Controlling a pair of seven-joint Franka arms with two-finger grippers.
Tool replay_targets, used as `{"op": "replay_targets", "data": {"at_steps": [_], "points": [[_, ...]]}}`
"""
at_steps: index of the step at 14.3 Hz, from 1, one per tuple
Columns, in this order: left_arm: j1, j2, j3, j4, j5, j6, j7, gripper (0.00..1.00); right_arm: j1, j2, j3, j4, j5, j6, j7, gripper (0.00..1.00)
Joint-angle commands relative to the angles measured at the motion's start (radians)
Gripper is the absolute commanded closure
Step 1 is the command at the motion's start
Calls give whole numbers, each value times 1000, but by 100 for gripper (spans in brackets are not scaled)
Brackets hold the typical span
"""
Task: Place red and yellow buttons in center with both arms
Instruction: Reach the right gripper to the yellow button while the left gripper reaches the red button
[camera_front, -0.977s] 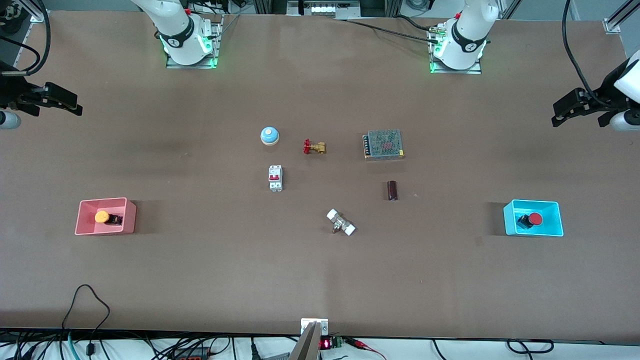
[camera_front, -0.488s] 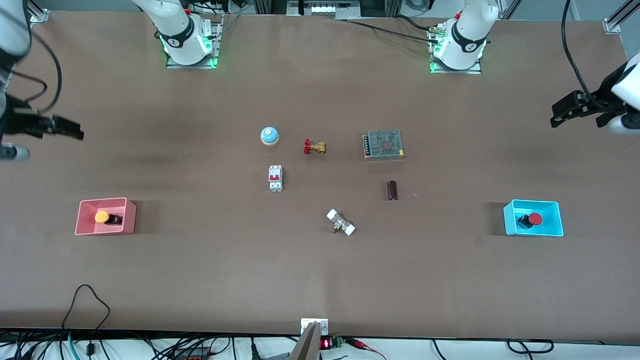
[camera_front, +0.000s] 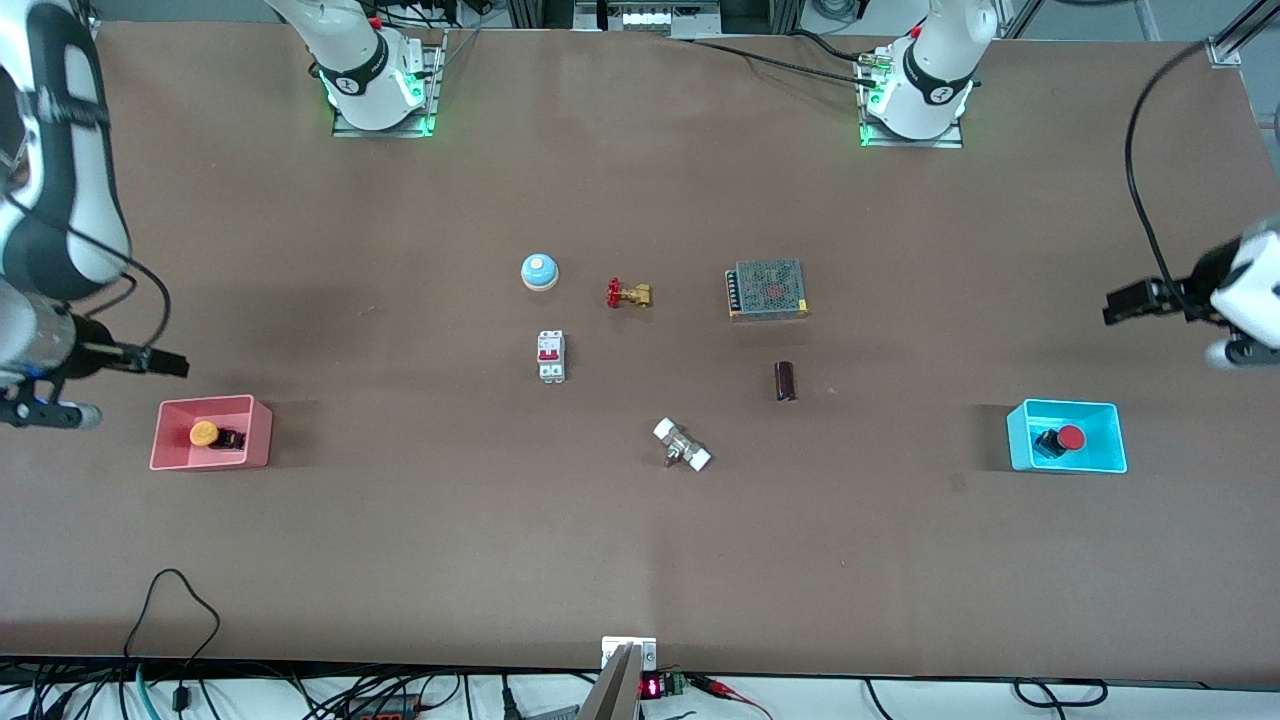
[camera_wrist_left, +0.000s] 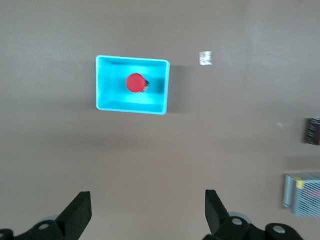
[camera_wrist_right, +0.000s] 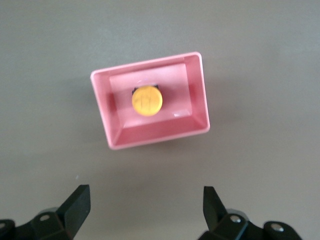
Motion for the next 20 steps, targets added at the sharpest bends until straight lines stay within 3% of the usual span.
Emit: {"op": "replay_targets", "data": {"at_steps": [1,4,11,16,18,20], "points": [[33,108,-2,28,3,81,64,0,-7,65,9,25,-2,91,-10,0],[44,222,-2,28,10,210,68,0,-9,137,9,32,2,202,-48,0],[42,423,-2,65,10,396,67,0,-33,225,12,72,10,219,-97,0],[44,466,0,65,12,453,67,0,-38,260,17,77,11,275,-122,0],[44,472,0,65,12,453,67,9,-38,272,18,80,10,278,-123,0],[44,472,0,65,12,453,65,25,-38,292,20,87,11,289,-123,0]]}}
